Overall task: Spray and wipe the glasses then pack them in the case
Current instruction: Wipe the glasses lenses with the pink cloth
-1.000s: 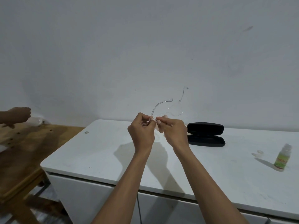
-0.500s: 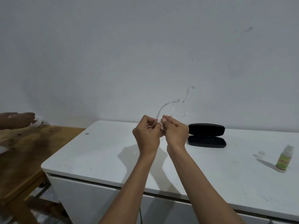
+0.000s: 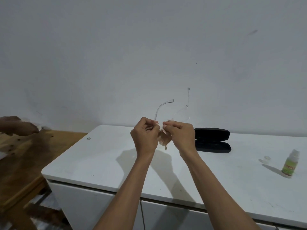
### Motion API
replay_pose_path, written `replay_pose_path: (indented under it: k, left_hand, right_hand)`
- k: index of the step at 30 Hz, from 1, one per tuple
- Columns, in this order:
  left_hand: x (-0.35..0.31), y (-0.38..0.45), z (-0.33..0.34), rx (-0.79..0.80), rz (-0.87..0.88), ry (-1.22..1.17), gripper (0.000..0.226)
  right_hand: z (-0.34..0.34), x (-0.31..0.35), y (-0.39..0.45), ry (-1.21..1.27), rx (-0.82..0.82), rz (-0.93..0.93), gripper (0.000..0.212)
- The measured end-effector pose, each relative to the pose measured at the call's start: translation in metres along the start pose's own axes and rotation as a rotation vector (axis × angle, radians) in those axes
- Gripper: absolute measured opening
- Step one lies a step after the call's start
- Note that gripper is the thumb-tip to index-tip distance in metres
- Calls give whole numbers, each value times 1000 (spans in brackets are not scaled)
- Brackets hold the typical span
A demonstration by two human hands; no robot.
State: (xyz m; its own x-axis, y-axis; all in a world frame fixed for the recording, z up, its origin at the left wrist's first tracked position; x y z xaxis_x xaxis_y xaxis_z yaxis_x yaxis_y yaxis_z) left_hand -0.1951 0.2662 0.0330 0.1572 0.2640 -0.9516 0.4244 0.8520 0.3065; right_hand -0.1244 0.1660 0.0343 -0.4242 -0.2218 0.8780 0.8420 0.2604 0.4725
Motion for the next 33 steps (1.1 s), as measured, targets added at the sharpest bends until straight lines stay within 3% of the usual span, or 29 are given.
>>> replay_pose_path:
  k: [5, 8, 13, 20, 23, 28, 33]
  left_hand:
    - [-7, -9, 10, -3, 68, 13, 13]
    - [-9, -18, 16, -18, 88, 3, 17]
    - [-11, -17, 14, 3, 94, -24, 19]
    - [-7, -2, 1, 31, 60, -22, 15]
    - [-2, 2, -3, 35, 18, -32, 15]
    - [4, 7, -8, 14, -26, 5, 17]
    - [3, 7, -6, 2, 38, 39, 20]
  right_hand:
    - [20, -3, -9, 46, -396, -85, 19]
    - [30, 0, -6, 205, -508, -55, 20]
    - [28, -4, 0, 302, -391, -16, 24]
    - [9, -5, 10, 196, 86, -58, 14]
    - [3, -2, 10, 136, 206, -46, 14]
    - [4, 3, 0, 48, 199, -35, 18]
    - [17, -10, -10, 12, -173, -90, 17]
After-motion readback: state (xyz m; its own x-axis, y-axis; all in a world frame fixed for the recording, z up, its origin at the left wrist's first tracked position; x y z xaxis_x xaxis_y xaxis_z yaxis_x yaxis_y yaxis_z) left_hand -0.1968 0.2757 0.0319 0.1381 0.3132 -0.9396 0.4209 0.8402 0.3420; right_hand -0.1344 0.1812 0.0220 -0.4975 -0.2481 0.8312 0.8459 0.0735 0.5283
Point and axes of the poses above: each hand's wrist, its own y-axis towards the middle knuckle, its own z-axis out of the palm, x = y × z, the point moved 1 cm from there along y, towards the middle knuckle, and after that the axes turned 15 degrees about -z, right-handed, at the moved point
